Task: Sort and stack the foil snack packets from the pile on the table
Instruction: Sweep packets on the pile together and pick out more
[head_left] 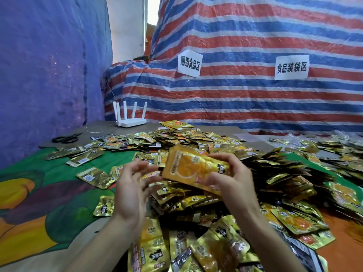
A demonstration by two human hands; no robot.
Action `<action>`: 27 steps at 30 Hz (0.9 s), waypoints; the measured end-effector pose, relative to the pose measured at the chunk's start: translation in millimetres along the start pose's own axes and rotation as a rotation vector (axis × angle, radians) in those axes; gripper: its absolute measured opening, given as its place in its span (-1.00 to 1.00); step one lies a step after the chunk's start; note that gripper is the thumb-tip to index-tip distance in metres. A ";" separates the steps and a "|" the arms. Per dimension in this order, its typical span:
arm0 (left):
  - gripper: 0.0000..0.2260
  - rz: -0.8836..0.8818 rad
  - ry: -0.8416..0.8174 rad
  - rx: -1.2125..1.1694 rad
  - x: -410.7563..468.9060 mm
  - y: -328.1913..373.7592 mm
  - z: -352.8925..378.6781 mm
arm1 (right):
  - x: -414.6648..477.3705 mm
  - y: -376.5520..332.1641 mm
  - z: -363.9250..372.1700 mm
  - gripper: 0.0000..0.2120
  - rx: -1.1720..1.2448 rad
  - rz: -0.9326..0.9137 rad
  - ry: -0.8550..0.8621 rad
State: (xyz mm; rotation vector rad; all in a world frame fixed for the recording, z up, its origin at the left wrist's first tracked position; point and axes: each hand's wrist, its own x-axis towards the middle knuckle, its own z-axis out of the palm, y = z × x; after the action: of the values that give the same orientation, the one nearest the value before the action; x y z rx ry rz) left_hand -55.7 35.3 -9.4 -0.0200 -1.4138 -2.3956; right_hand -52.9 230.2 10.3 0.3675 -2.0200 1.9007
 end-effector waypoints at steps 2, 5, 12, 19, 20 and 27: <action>-0.78 0.087 0.153 0.068 7.9 2.9 -9.3 | 6.4 -1.3 -14.6 -0.72 -0.148 0.042 -0.024; -0.80 0.130 0.297 0.115 18.0 0.7 -19.1 | 12.3 3.0 -24.1 -0.73 -0.482 0.146 -0.110; -0.83 0.146 0.354 0.172 24.8 -4.6 -25.1 | 6.7 0.0 -20.2 -0.67 -0.841 0.247 -0.352; -0.84 0.106 0.195 0.359 20.8 -6.8 -22.3 | 3.6 2.9 -20.3 -0.53 -0.977 0.170 -0.347; -0.84 0.112 0.172 0.390 20.0 -7.3 -21.3 | 3.4 4.4 -19.9 -0.53 -0.985 0.146 -0.330; -0.87 0.188 0.327 0.360 29.0 12.4 -26.2 | 5.3 8.7 -9.8 -0.84 -0.808 -0.053 -0.084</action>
State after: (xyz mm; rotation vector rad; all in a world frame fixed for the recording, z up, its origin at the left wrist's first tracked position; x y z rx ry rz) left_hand -74.6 -1.0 -6.6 0.3021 -1.5782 -1.8642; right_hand -60.7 240.8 5.0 0.2729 -2.5764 0.9120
